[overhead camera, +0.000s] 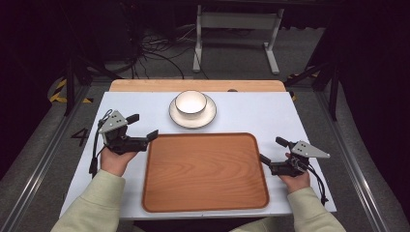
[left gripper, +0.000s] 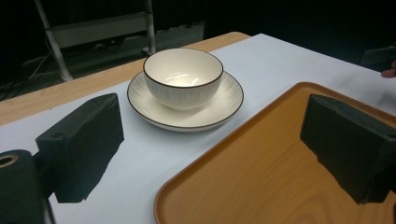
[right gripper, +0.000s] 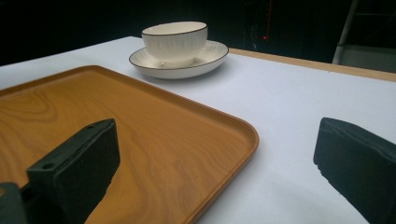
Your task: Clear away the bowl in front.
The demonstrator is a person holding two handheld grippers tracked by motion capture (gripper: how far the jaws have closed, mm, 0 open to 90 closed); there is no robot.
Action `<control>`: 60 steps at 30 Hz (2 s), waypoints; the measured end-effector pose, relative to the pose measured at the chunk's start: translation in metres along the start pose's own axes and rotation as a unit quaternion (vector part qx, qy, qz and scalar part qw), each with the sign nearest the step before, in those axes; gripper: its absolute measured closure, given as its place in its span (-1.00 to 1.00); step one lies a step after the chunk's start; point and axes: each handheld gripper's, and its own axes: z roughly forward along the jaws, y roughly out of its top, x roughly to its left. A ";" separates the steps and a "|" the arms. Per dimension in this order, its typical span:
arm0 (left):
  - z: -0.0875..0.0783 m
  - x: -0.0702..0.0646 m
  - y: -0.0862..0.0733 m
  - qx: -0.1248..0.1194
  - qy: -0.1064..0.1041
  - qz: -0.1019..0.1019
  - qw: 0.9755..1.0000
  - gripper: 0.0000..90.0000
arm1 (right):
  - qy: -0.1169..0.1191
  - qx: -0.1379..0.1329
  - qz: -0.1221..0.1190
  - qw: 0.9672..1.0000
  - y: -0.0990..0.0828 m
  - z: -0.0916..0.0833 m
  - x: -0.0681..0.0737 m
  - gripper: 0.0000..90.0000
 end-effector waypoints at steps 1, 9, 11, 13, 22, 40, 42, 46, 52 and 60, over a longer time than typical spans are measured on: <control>0.001 0.001 0.002 0.000 0.001 -0.001 1.000 -0.84 | 0.000 -0.001 0.001 1.000 0.000 0.000 0.000 -0.98; 0.017 0.011 0.013 0.002 0.006 -0.012 1.000 -0.85 | -0.010 0.003 -0.008 1.000 0.000 0.000 0.001 -0.98; 0.022 0.014 0.014 0.003 0.008 -0.016 1.000 -0.85 | -0.016 -0.002 -0.006 1.000 0.000 -0.002 0.000 -0.97; 0.024 0.016 0.015 0.006 0.012 -0.014 1.000 -0.85 | -0.018 -0.002 -0.003 1.000 0.000 -0.002 -0.001 -0.97; 0.040 0.025 0.027 0.014 0.017 -0.011 1.000 -0.85 | -0.013 0.004 0.000 1.000 0.000 -0.001 -0.001 -0.96; 0.075 0.033 0.051 0.029 0.021 -0.007 0.999 -0.86 | -0.018 0.009 -0.003 1.000 0.000 -0.001 -0.001 -0.95; 0.078 0.032 0.054 0.031 0.019 -0.006 0.999 -0.86 | -0.015 0.009 -0.003 1.000 0.000 -0.001 -0.001 -0.94; 0.085 0.031 0.058 0.033 0.016 -0.001 0.999 -0.86 | -0.010 0.009 -0.004 1.000 0.000 -0.001 -0.001 -0.91; 0.095 0.032 0.061 0.054 0.044 0.011 0.998 -0.87 | -0.008 0.010 -0.002 1.000 0.000 -0.002 -0.001 -0.88; 0.111 0.039 0.073 0.092 0.067 -0.014 0.993 -0.77 | -0.012 0.011 -0.008 1.000 0.001 -0.003 0.000 -0.87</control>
